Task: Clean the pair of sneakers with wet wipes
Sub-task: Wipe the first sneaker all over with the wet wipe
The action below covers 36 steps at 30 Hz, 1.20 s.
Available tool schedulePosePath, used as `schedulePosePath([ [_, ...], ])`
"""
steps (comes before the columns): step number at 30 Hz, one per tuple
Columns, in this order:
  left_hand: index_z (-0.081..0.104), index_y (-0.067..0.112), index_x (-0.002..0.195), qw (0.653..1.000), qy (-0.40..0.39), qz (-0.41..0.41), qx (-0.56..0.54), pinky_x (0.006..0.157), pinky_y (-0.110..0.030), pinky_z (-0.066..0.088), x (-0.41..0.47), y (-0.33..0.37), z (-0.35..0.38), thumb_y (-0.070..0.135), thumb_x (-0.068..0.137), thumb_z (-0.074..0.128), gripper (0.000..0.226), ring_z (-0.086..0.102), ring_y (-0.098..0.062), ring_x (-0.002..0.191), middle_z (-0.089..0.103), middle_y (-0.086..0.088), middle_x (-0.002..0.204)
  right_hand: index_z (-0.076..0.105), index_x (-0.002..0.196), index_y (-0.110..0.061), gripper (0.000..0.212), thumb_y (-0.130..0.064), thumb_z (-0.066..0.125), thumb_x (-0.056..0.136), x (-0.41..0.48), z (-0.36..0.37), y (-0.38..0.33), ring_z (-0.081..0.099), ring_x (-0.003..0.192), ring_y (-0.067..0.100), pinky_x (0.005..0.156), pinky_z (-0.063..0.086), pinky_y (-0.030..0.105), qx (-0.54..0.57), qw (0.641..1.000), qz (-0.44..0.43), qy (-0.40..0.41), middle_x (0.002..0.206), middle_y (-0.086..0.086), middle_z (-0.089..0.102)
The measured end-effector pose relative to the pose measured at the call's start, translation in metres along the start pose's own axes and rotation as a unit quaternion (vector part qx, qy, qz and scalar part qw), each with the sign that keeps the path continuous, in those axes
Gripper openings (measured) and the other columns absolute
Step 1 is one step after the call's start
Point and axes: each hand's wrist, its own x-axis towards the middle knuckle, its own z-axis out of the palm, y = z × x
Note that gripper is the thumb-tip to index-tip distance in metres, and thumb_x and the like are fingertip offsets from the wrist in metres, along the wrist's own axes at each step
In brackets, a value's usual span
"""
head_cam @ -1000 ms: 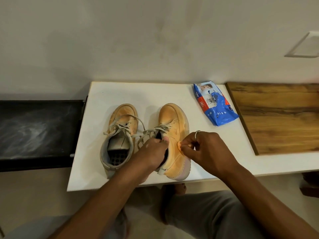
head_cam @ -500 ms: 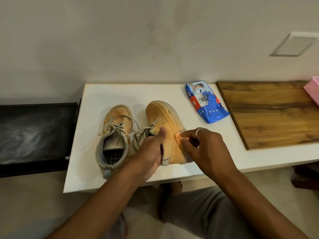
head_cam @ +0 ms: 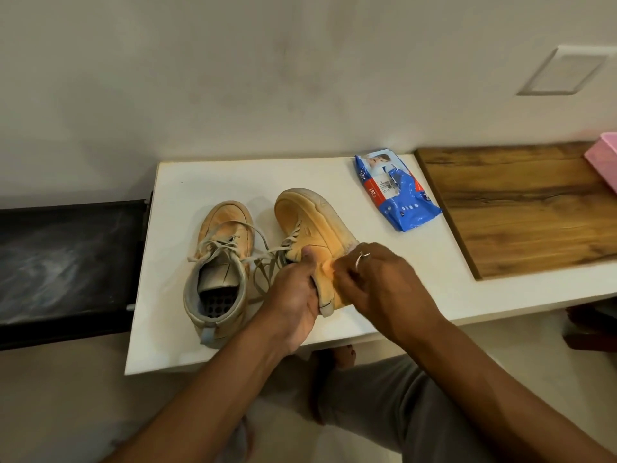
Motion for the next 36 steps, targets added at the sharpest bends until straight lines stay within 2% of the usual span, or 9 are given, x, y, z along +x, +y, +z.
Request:
schedulePosePath([
  [3,0.049,0.01,0.135,1.0,-0.006,0.003,-0.005,0.093,-0.035,0.052,-0.001,0.001,-0.002,0.034,0.103,0.037,0.042,0.066,-0.021,0.109,0.068,-0.01,0.12,0.075,0.099,-0.014,0.026,-0.035,0.06,0.094,-0.007,0.004,-0.005,0.058,0.078,0.012,0.067,0.052,0.023,-0.001,0.999,-0.031,-0.042,0.095,0.001,0.067],
  [8,0.044,0.014,0.138,1.0,-0.02,-0.002,0.0,0.105,-0.045,0.043,-0.002,0.002,0.002,0.04,0.101,0.036,0.046,0.063,-0.023,0.115,0.065,-0.008,0.125,0.072,0.106,-0.019,0.027,-0.038,0.058,0.093,0.003,0.002,0.002,0.055,0.08,0.012,0.071,0.053,0.024,0.009,0.999,0.021,0.029,0.096,-0.002,0.065],
  [13,0.045,0.013,0.139,1.0,-0.025,-0.005,0.001,0.103,-0.041,0.046,-0.001,0.001,-0.002,0.04,0.103,0.033,0.047,0.063,-0.023,0.114,0.065,-0.008,0.125,0.075,0.103,-0.02,0.024,-0.036,0.061,0.092,-0.011,0.002,-0.006,0.057,0.079,0.01,0.067,0.049,0.017,0.013,0.998,-0.033,-0.055,0.099,-0.004,0.067],
  [15,0.04,0.015,0.142,1.0,-0.021,-0.01,0.004,0.107,-0.046,0.041,0.001,0.0,-0.002,0.043,0.101,0.037,0.05,0.06,-0.024,0.118,0.061,-0.008,0.131,0.074,0.103,-0.019,0.023,-0.036,0.063,0.091,-0.006,0.0,0.0,0.055,0.076,0.01,0.068,0.048,0.014,0.013,1.0,0.011,-0.016,0.095,-0.004,0.066],
  [18,0.036,0.021,0.145,1.0,-0.016,-0.009,0.006,0.107,-0.051,0.04,0.004,-0.003,-0.002,0.045,0.098,0.041,0.053,0.058,-0.026,0.121,0.057,-0.007,0.136,0.073,0.101,-0.018,0.022,-0.035,0.062,0.092,-0.001,-0.002,0.007,0.056,0.076,0.012,0.069,0.054,0.025,0.008,0.999,0.037,0.037,0.091,-0.002,0.064],
  [22,0.041,0.015,0.142,1.0,-0.026,-0.005,0.004,0.106,-0.044,0.042,0.002,-0.004,-0.003,0.043,0.099,0.038,0.051,0.061,-0.023,0.118,0.062,-0.008,0.129,0.074,0.102,-0.02,0.022,-0.036,0.062,0.092,-0.011,0.0,-0.001,0.057,0.08,0.011,0.07,0.052,0.02,0.008,0.999,-0.004,-0.042,0.099,-0.005,0.067],
  [26,0.038,0.02,0.143,1.0,-0.018,-0.001,0.0,0.108,-0.049,0.039,0.003,-0.001,-0.002,0.045,0.095,0.044,0.055,0.058,-0.025,0.12,0.058,-0.007,0.135,0.07,0.101,-0.021,0.021,-0.038,0.063,0.09,-0.003,-0.005,0.009,0.056,0.076,0.012,0.072,0.055,0.027,0.02,0.997,0.076,0.017,0.091,-0.005,0.062],
  [30,0.039,0.017,0.143,1.0,-0.013,-0.009,-0.001,0.108,-0.045,0.041,0.003,-0.002,-0.003,0.045,0.096,0.042,0.055,0.059,-0.024,0.119,0.06,-0.007,0.132,0.073,0.1,-0.021,0.022,-0.038,0.063,0.091,-0.011,-0.003,-0.003,0.055,0.073,0.01,0.068,0.049,0.016,0.009,0.999,0.018,-0.033,0.093,-0.004,0.065],
  [36,0.039,0.018,0.143,1.0,-0.011,-0.004,0.014,0.107,-0.05,0.04,0.002,-0.003,-0.001,0.044,0.099,0.04,0.051,0.058,-0.025,0.12,0.059,-0.007,0.133,0.071,0.1,-0.016,0.025,-0.036,0.059,0.093,0.001,-0.002,0.003,0.056,0.078,0.014,0.072,0.055,0.032,0.028,0.999,0.045,0.003,0.09,-0.001,0.063],
])
